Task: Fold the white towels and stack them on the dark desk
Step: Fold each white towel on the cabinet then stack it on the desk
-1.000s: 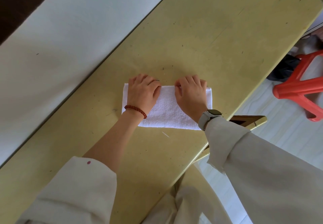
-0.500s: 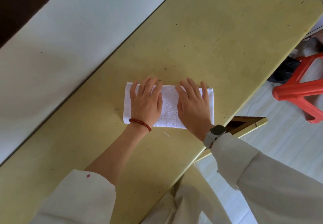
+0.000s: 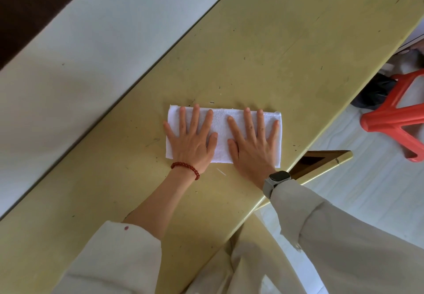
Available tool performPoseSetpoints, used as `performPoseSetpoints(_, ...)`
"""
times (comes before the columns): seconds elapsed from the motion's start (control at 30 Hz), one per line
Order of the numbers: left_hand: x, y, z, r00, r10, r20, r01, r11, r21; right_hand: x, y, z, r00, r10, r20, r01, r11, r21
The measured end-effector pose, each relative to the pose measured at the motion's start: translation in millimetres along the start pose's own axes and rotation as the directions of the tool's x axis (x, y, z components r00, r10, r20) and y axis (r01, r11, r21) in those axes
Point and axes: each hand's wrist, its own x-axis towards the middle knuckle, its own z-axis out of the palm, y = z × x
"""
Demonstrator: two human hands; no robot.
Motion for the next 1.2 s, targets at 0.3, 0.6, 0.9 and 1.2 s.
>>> performPoseSetpoints(0.3,-34,-28,-14,0.870,-0.414,-0.267,0.347,0.900,-0.264,-7,-20,-11,0.977,-0.154,-0.147,0.178,0.969,0.171)
performPoseSetpoints(0.6,-18,-37,-25,0.749,-0.659,0.062,0.601,0.638,-0.481,-9,-25,5,0.978,-0.163,-0.129,0.185,0.967,0.177)
performPoseSetpoints(0.9,-15,-23,-34,0.818,-0.575,-0.001,0.565,0.805,-0.181,-7,-25,0,0.992,-0.100,-0.078,0.123,0.909,0.398)
performPoseSetpoints(1.2,-28,3,-43,0.948,-0.166,-0.272,-0.017,0.824,-0.566,20,-10,-53,0.889,0.209,0.406,-0.439,0.145,0.886)
